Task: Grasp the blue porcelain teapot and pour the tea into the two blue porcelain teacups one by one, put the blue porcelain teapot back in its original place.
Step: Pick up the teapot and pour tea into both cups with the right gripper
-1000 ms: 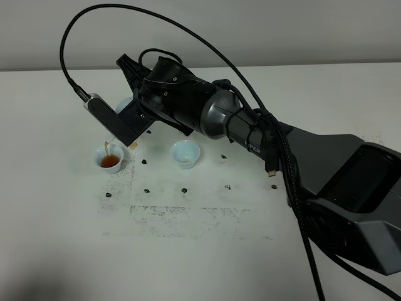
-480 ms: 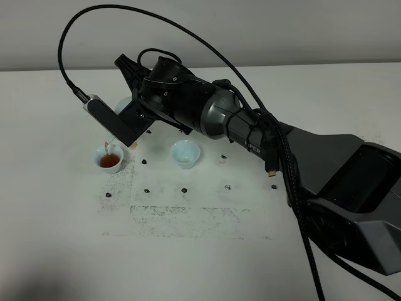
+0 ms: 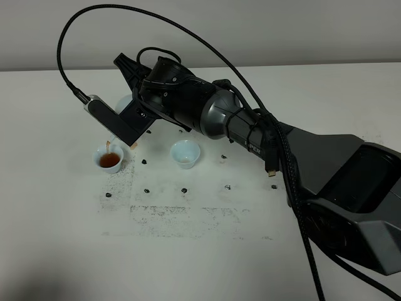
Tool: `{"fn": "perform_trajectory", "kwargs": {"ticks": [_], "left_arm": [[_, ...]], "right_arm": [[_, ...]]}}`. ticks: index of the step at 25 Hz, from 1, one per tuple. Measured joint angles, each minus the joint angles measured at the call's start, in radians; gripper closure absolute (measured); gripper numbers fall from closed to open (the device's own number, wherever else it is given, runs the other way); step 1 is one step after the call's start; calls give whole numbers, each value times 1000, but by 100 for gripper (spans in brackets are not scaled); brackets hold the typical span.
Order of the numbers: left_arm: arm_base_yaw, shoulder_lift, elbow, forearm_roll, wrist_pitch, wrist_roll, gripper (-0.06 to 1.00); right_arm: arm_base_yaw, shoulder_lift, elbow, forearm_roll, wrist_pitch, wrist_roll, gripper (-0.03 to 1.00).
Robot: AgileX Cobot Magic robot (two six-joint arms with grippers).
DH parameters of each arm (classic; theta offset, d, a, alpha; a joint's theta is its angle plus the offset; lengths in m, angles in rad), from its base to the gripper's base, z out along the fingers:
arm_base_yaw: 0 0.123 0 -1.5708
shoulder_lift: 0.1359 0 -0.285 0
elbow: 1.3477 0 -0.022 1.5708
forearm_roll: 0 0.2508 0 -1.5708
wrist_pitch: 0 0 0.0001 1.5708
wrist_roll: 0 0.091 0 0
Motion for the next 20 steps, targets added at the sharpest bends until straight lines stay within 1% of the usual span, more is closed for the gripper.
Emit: {"fn": "perform_trajectory", "kwargs": {"ticks": [12, 20], "left_arm": [[0, 0, 0, 0, 0, 0, 34], [0, 0, 0, 0, 0, 0, 34]], "right_arm": [[0, 0, 0, -7, -5, -11, 89], [0, 0, 0, -21, -34, -11, 89]]}}
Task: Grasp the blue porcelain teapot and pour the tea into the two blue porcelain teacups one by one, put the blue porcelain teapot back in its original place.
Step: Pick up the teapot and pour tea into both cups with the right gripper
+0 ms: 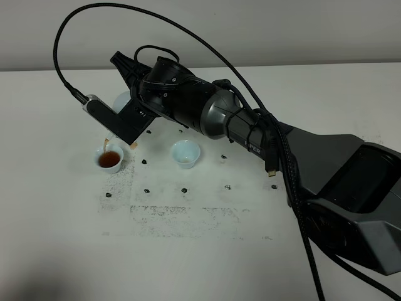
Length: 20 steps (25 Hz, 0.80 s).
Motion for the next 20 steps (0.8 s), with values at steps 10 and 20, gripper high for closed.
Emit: {"fn": "perform_trajectory", "kwargs": {"ticks": [10, 20], "left_arm": [[0, 0, 0, 0, 0, 0, 34], [0, 0, 0, 0, 0, 0, 34]], "right_arm": [[0, 0, 0, -1, 1, 0, 89], [0, 0, 0, 16, 17, 0, 89]]}}
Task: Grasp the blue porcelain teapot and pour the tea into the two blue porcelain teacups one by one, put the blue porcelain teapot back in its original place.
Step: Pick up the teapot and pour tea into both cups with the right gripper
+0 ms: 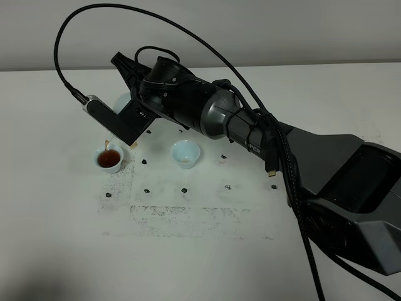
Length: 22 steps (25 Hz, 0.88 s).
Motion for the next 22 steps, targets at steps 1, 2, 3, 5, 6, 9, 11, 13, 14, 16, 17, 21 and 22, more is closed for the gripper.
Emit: {"fn": "perform_trajectory", "kwargs": {"ticks": [1, 2, 3, 5, 6, 9, 11, 13, 14, 16, 17, 21, 22], "left_arm": [[0, 0, 0, 0, 0, 0, 34], [0, 0, 0, 0, 0, 0, 34], [0, 0, 0, 0, 0, 0, 34], [0, 0, 0, 0, 0, 0, 34], [0, 0, 0, 0, 0, 0, 34], [0, 0, 0, 0, 0, 0, 34], [0, 0, 0, 0, 0, 0, 34], [0, 0, 0, 0, 0, 0, 34], [0, 0, 0, 0, 0, 0, 34], [0, 0, 0, 0, 1, 0, 34], [0, 0, 0, 0, 1, 0, 34], [0, 0, 0, 0, 1, 0, 34], [0, 0, 0, 0, 1, 0, 34]], "right_arm": [[0, 0, 0, 0, 7, 0, 89], [0, 0, 0, 1, 12, 0, 89], [0, 0, 0, 8, 17, 0, 89], [0, 0, 0, 23, 27, 0, 89], [0, 0, 0, 34, 32, 0, 89], [0, 0, 0, 78, 40, 0, 89], [0, -5, 0, 114, 45, 0, 89], [0, -19, 0, 150, 58, 0, 89], [0, -30, 0, 167, 67, 3, 89], [0, -58, 0, 200, 82, 16, 89], [0, -74, 0, 221, 89, 29, 89], [-9, -126, -2, 314, 106, 159, 89], [-13, -135, -2, 340, 110, 215, 89]]}}
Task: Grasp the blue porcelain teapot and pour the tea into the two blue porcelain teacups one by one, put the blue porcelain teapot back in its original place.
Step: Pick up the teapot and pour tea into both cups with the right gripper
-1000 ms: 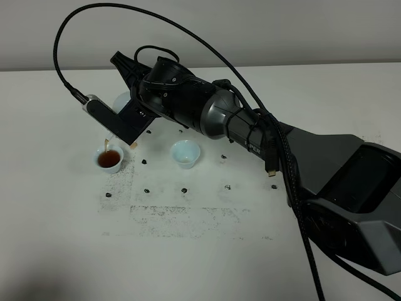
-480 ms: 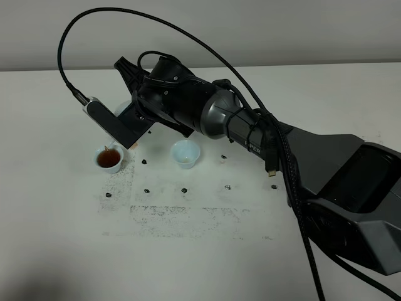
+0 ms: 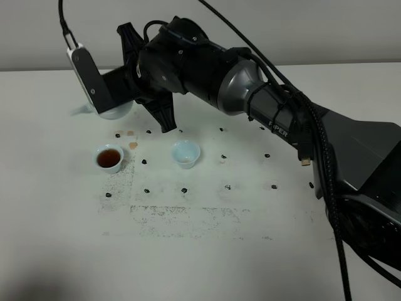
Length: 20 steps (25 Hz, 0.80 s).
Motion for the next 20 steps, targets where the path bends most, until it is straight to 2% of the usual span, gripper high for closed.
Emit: {"fn": "perform_trajectory", "kwargs": {"ticks": [5, 12, 15, 20], "left_arm": [[0, 0, 0, 0, 0, 0, 34], [0, 0, 0, 0, 0, 0, 34], [0, 0, 0, 0, 0, 0, 34], [0, 0, 0, 0, 0, 0, 34]], "right_arm": [[-30, -11, -3, 140, 21, 303, 89], [-57, 28, -3, 287, 67, 644, 89], [-62, 53, -3, 301, 68, 729, 89], [-77, 100, -3, 332, 63, 761, 89]]}}
